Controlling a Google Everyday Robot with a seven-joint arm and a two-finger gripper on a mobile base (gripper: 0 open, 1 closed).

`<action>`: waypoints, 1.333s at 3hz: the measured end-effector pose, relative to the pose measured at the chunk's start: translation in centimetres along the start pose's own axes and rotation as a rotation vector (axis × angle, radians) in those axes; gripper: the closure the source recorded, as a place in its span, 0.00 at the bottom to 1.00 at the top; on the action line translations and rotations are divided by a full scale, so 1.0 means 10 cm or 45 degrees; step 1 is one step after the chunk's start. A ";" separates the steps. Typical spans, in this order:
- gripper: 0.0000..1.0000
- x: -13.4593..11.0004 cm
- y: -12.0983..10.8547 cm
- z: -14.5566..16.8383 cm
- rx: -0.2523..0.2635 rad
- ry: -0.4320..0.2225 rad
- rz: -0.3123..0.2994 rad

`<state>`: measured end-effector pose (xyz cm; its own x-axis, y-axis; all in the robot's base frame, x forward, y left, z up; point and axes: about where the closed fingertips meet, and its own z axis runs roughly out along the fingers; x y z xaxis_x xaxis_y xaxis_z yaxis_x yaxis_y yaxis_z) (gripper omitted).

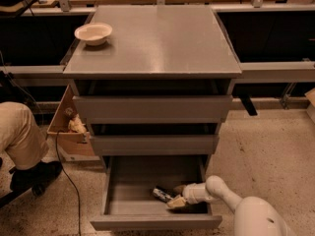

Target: Place redbull can into bottom drawer

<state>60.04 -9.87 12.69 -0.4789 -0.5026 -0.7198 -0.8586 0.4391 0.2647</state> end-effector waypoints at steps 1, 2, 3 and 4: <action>0.00 -0.03 0.02 -0.06 -0.007 -0.002 -0.006; 0.00 -0.08 0.04 -0.29 0.002 -0.003 -0.006; 0.00 -0.15 0.05 -0.66 0.034 0.000 -0.018; 0.00 -0.27 0.05 -1.22 0.106 0.020 -0.047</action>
Offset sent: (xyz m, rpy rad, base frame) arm -0.0104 -0.0411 0.0567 -0.0046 -0.0151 -0.0096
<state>58.71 -17.38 22.58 -0.4502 -0.5308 -0.7180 -0.8580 0.4799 0.1832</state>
